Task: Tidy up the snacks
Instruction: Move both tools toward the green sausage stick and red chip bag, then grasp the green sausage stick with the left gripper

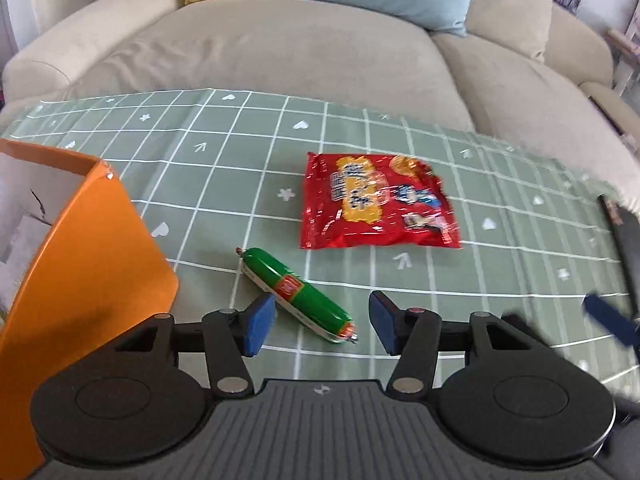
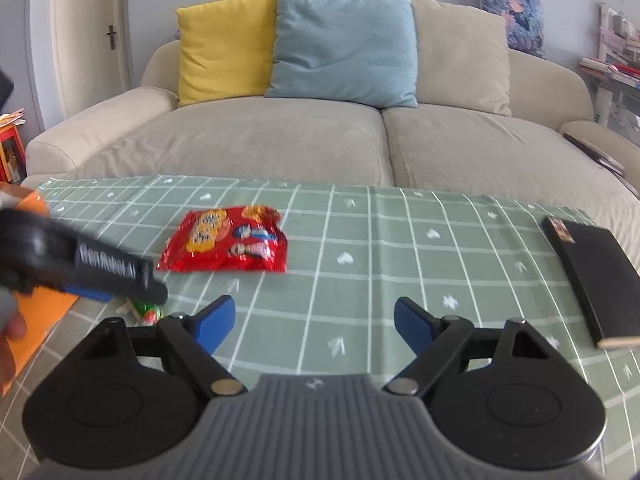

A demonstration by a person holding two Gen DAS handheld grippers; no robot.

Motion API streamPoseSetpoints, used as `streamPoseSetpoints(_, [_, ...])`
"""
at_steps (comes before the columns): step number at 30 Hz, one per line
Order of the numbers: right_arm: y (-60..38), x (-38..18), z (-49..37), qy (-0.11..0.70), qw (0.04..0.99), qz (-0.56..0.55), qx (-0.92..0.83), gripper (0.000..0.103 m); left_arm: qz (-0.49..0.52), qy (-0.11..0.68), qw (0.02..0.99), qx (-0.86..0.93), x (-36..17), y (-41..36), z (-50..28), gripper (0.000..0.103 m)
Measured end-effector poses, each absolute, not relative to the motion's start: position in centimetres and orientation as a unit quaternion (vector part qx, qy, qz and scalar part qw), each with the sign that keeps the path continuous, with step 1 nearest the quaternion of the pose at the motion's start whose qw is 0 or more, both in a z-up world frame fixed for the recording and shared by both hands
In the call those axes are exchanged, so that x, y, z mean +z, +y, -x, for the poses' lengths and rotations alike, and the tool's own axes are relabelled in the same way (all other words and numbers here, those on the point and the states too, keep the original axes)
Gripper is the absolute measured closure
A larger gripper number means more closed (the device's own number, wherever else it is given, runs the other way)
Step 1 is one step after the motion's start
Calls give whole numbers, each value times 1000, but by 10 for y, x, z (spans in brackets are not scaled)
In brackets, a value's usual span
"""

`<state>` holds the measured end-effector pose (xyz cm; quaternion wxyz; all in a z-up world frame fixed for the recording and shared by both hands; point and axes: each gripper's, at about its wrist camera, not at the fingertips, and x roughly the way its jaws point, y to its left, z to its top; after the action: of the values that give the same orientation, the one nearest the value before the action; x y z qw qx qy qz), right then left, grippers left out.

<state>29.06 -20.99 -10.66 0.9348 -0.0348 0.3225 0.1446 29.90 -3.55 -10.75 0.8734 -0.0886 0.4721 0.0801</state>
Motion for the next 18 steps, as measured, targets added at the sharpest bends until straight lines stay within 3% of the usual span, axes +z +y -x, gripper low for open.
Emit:
streamPoseSetpoints(3, [-201,-108,-309,317,934,43,160,21,94,477,870,84,-113,-32,-303,41])
streamPoseSetpoints(8, [-187,-116,-337,322,922,63,208,26,94,477,870,76,-119,-25,-309,61])
streamPoseSetpoints(16, [-170,-136,-363,337,889,122,285,37,69,468,880,45,-119,-24,-311,67])
streamPoseSetpoints(18, [-169,-139,-369,342,887,122,286,44,65,467,881,42,-120,-24,-311,67])
